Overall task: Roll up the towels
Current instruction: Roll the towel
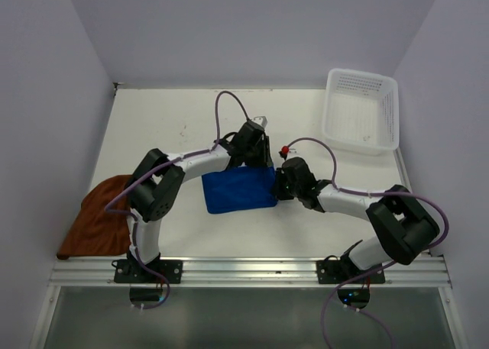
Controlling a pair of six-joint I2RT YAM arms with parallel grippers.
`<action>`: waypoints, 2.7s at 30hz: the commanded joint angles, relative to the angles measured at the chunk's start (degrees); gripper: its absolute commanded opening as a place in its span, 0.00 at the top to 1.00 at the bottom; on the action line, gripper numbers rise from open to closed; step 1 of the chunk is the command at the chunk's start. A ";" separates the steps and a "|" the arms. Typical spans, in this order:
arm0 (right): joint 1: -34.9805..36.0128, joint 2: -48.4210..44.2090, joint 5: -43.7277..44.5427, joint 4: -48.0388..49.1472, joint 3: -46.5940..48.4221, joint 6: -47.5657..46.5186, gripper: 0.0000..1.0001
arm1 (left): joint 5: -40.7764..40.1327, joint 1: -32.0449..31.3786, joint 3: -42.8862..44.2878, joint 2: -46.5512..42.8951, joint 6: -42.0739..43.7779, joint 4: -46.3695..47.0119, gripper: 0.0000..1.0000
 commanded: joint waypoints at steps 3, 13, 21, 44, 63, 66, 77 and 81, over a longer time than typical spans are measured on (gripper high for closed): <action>1.24 1.23 5.23 -5.34 1.71 -0.20 1.00 | 4.03 0.49 3.80 -3.50 -0.38 -4.34 0.58; 2.03 2.02 6.99 -5.08 1.80 1.56 1.00 | 12.04 0.32 4.33 -1.57 -5.03 -1.71 0.55; 2.30 2.11 6.81 -4.73 1.54 2.00 1.00 | 8.10 0.05 4.15 0.63 -3.90 -2.75 0.55; 3.17 0.26 8.31 -4.73 0.92 2.00 1.00 | -5.53 -2.14 11.44 7.92 4.10 -14.27 0.55; 3.70 -1.59 11.56 1.69 -4.79 9.12 1.00 | -15.21 -4.69 13.73 12.31 6.57 -20.16 0.59; 4.05 -0.88 10.51 2.57 -4.97 9.12 1.00 | -15.30 -4.69 13.82 13.37 6.48 -19.81 0.61; 5.11 -2.38 11.20 3.53 -7.08 8.33 1.00 | -14.68 -4.61 15.58 16.80 6.04 -20.69 1.00; 6.16 -2.73 11.91 1.96 -6.47 6.93 1.00 | -11.26 -3.47 14.71 14.97 3.94 -17.71 1.00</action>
